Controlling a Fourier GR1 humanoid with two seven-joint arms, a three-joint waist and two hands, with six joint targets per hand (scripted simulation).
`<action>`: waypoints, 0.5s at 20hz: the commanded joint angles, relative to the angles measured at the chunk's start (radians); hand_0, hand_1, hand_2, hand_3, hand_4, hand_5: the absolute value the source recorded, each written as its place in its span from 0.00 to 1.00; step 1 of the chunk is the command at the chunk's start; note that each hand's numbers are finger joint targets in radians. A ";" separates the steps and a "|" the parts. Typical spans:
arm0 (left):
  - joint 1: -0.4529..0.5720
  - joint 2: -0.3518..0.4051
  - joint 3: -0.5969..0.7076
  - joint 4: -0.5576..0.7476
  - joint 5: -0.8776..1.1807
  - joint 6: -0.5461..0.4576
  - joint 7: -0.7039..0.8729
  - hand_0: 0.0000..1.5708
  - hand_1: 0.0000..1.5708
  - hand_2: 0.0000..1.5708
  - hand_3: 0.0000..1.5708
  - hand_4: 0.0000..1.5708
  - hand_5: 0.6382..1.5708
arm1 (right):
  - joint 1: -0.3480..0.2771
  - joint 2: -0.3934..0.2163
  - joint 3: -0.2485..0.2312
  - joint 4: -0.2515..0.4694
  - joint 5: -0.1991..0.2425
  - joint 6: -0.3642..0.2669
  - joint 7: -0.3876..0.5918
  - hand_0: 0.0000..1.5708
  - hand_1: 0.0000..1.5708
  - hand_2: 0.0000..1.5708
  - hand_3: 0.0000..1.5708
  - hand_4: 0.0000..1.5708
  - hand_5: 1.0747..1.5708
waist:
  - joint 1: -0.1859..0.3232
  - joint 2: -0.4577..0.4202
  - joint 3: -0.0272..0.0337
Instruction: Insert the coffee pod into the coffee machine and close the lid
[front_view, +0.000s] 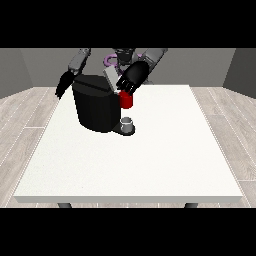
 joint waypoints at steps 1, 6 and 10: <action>-0.048 0.048 0.032 0.015 0.005 0.010 0.005 0.77 0.77 0.78 0.75 0.23 1.00 | -0.005 0.007 0.006 -0.017 -0.017 0.020 -0.013 0.00 0.00 0.00 0.00 0.00 1.00 | -0.032 0.031 0.0004; -0.013 0.040 -0.029 0.001 -0.053 0.030 -0.024 0.78 0.78 0.79 0.74 0.00 1.00 | -0.004 -0.003 0.002 -0.008 -0.005 0.010 -0.001 0.00 0.00 0.00 0.00 0.00 1.00 | -0.009 0.010 0.0004; -0.028 0.060 -0.059 -0.008 -0.095 0.057 -0.046 0.77 0.77 0.78 0.70 0.00 1.00 | -0.021 0.003 -0.013 0.005 -0.005 -0.013 -0.035 0.00 0.00 0.00 0.00 0.00 1.00 | -0.008 0.058 0.0006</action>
